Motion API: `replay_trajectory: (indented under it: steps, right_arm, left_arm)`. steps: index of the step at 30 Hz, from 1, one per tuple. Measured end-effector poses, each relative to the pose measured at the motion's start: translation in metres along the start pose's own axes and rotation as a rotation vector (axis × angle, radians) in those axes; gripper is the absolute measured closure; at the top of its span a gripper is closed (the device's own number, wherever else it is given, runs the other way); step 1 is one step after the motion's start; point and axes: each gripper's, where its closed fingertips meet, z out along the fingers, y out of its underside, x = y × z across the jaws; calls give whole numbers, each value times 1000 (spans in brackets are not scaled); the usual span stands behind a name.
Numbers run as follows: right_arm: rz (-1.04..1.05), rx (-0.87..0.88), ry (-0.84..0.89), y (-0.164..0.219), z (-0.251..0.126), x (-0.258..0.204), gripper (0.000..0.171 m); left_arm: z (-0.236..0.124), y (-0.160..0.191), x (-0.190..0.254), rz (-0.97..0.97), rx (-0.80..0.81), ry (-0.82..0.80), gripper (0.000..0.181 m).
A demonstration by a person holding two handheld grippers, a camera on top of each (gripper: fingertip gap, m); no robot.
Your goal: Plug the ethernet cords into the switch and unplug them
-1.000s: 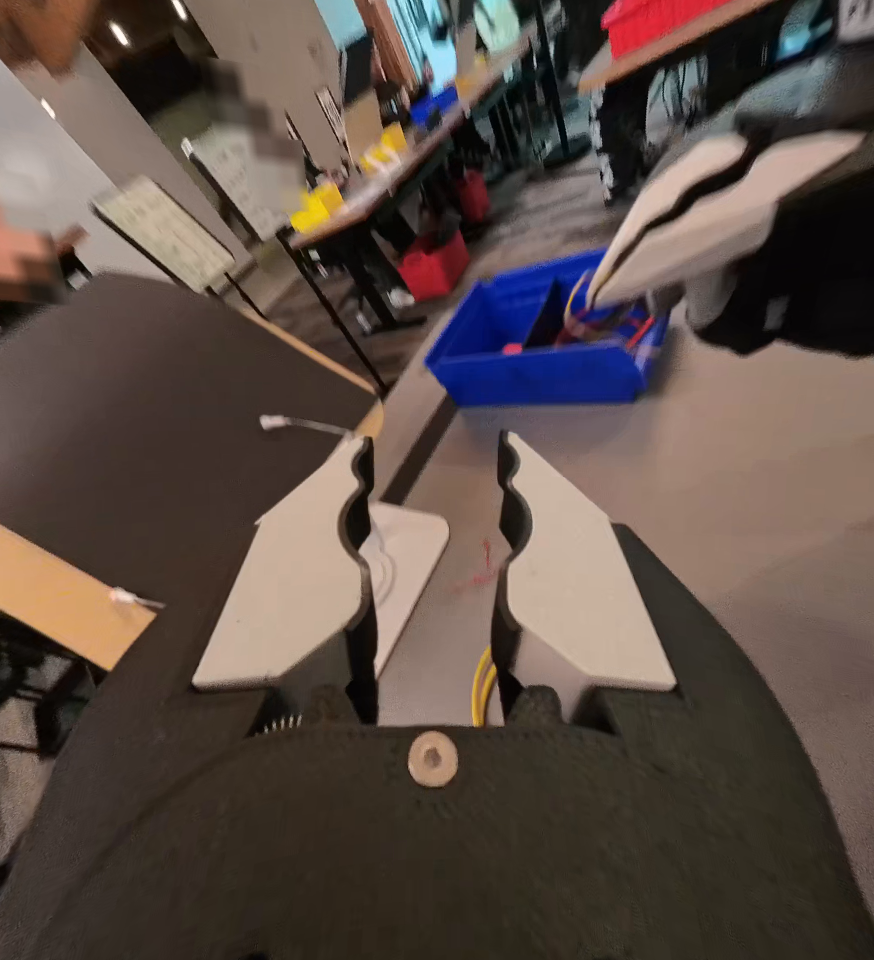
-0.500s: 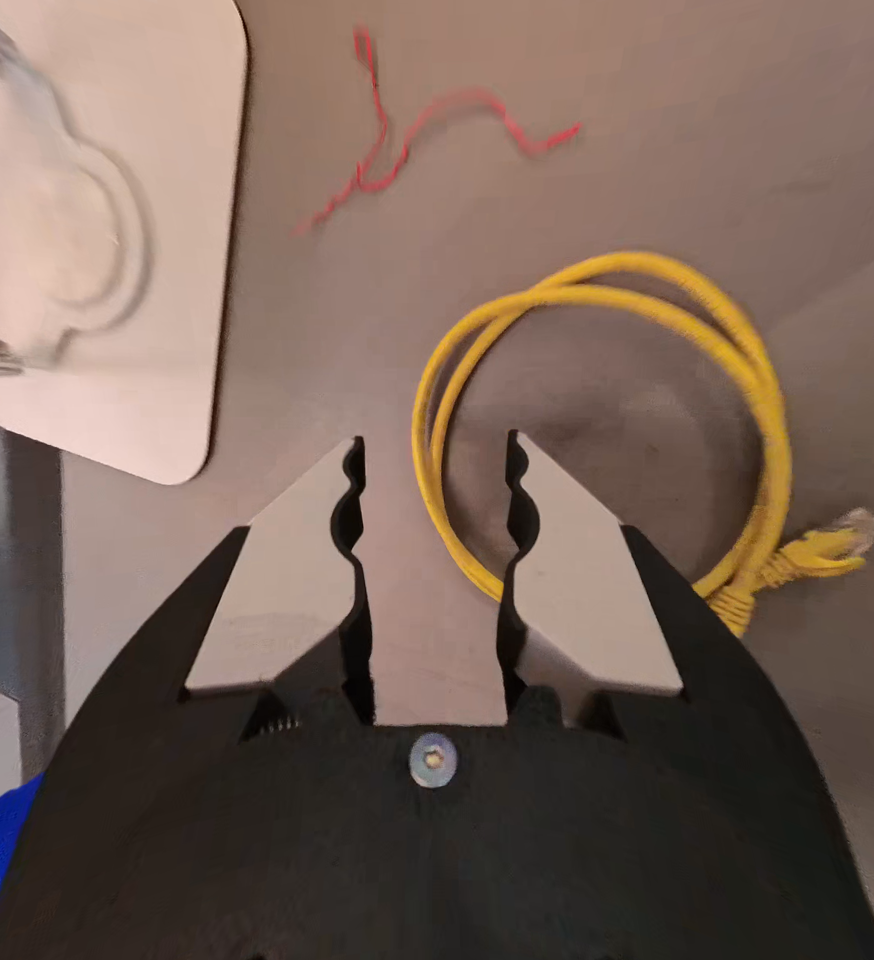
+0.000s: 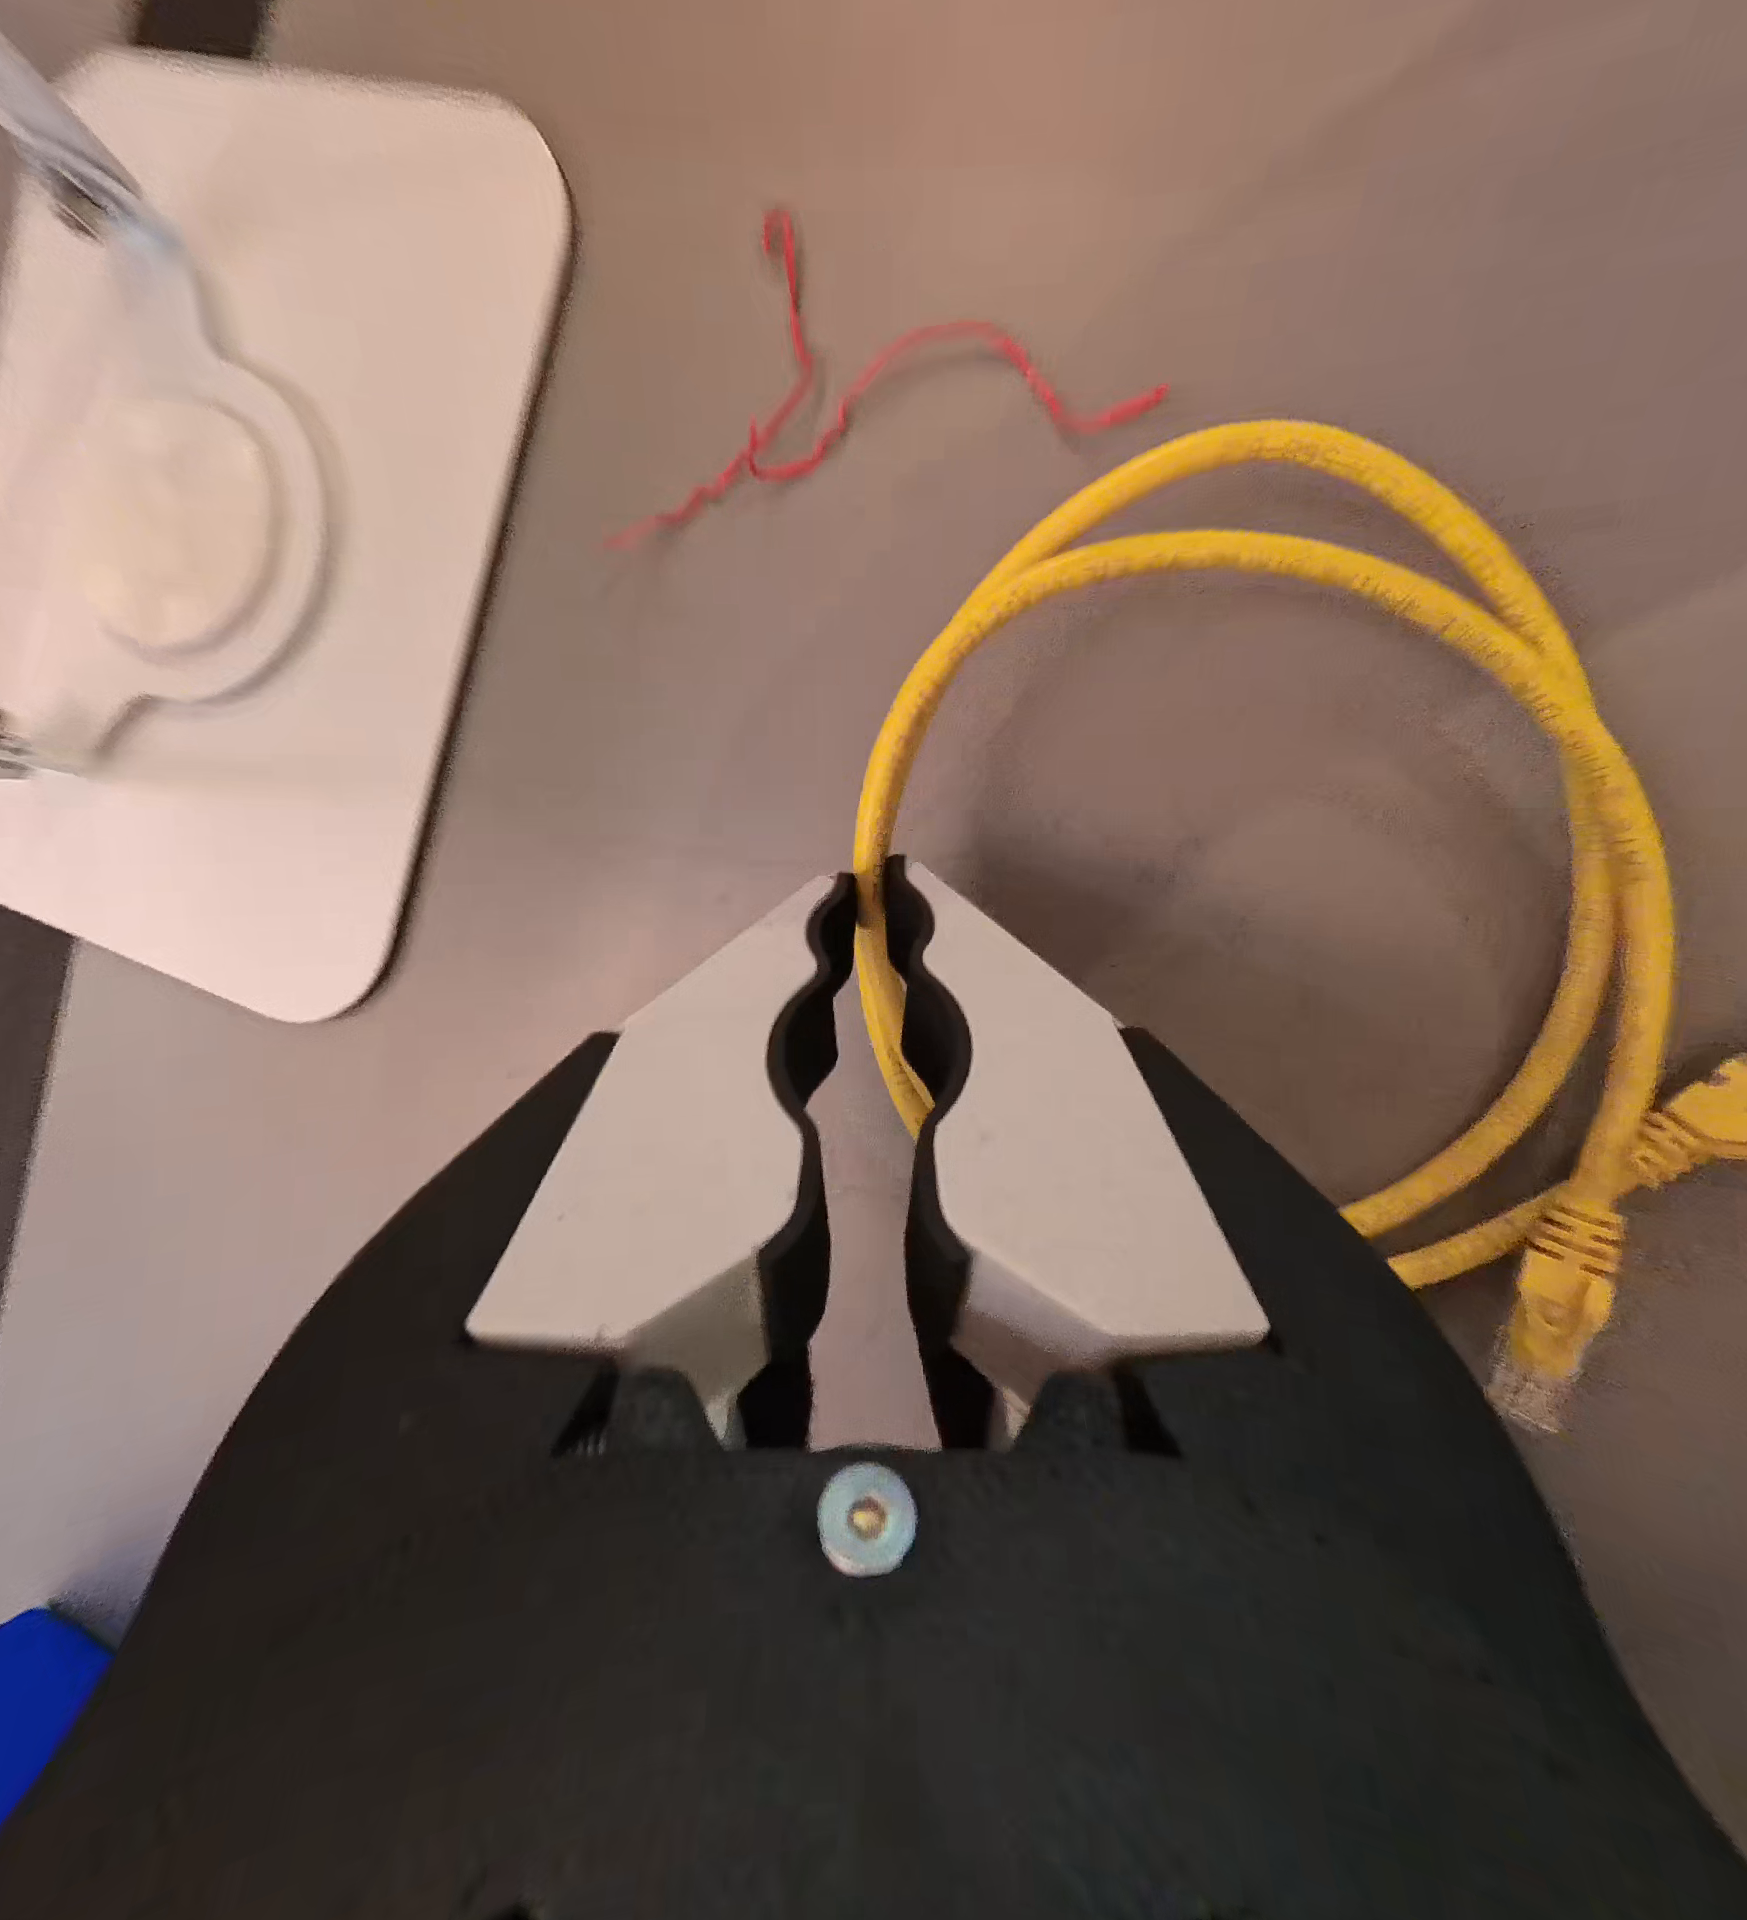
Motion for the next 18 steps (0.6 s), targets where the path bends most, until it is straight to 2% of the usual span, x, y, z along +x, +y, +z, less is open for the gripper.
replay_trajectory:
  steps: [1, 9, 15, 18]
  right_arm:
    - [-6, 1, 2, -2, -1, 0, 171]
    - [-48, 50, 1, -42, -1, -6, 171]
    - [-131, 103, 3, -99, 7, -19, 171]
    - [-192, 137, 2, -129, 14, -33, 171]
  left_arm:
    - [-10, -10, -1, -1, 60, -20, 178]
    - [-119, -94, 4, 35, 504, -106, 179]
    - [-189, -151, 23, 120, 730, -118, 179]
    - [-208, -172, 35, 146, 803, -92, 179]
